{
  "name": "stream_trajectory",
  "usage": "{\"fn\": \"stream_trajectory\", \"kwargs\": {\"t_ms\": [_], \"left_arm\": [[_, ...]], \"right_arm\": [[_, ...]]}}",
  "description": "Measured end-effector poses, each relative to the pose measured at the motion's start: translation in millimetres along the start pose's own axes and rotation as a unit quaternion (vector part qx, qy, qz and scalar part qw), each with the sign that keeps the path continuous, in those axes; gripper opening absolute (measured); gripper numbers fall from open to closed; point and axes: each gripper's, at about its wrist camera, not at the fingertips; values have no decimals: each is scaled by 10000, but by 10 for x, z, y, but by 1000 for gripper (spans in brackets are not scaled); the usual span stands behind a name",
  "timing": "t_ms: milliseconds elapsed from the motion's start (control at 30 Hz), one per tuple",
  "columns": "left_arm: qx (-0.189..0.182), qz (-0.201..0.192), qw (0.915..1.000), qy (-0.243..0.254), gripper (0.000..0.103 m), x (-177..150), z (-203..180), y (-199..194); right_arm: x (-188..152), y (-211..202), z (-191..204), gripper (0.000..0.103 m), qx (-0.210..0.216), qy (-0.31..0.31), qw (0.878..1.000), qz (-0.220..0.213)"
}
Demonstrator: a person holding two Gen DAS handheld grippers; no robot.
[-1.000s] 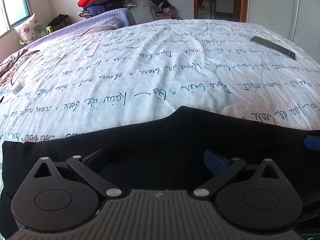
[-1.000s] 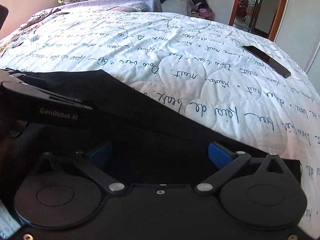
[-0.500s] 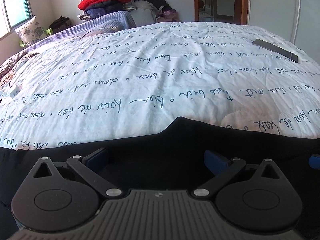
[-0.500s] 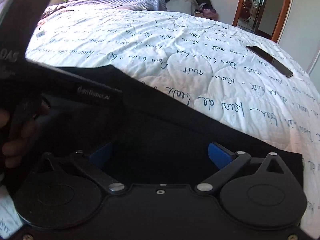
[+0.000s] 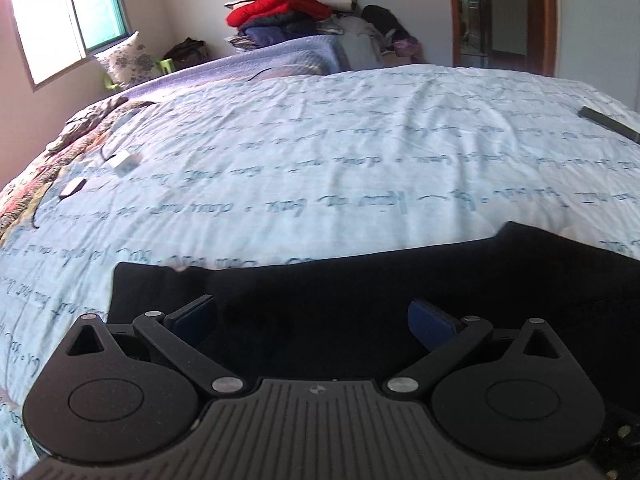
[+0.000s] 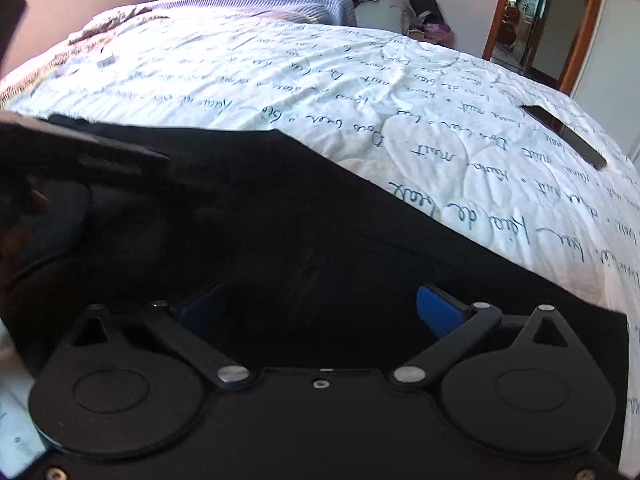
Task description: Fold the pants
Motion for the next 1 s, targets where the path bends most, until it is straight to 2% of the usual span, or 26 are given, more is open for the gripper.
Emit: {"fn": "stream_trajectory", "kwargs": {"t_ms": [133,233,367,633,733,833,867,933,1000], "left_arm": [[-103,154,9998,55,103,38,117,239],[-37,32,9997,235,103,41,85,246],[-39,-54,9998,205,103,-12,91,225],[-126,-63,9997,191,103,-27,140,217],[-159,-87,9996,199,103,-35,151,221],[-188,-114,9996,175,103,-47,158,228],[-196,-128,9996,170,103,-53,160,230],[-204,-151,9996,159,103,-60,159,232],[-205,-150,9996,150,103,-58,161,225]], "right_arm": [[133,96,-61,103,8,164,9999,-26],[126,-11,-39,103,4,352,9992,-205],[141,-36,46,103,244,214,9993,-179],[497,223,207,103,-549,-543,9968,-196],[588,182,190,103,-622,-698,9946,-458],[628,43,96,103,-349,-964,9898,-993],[639,33,59,103,-192,-1139,9880,-1025],[714,107,-26,103,15,-1309,9895,-621],[785,185,-108,103,265,-1105,9928,-377]]}}
Point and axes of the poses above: each gripper's, at about its wrist camera, not at the fingertips, and y roughly the way its jaws point, z to its left, x to its top, and after that the axes turned 10 degrees about x, right-handed
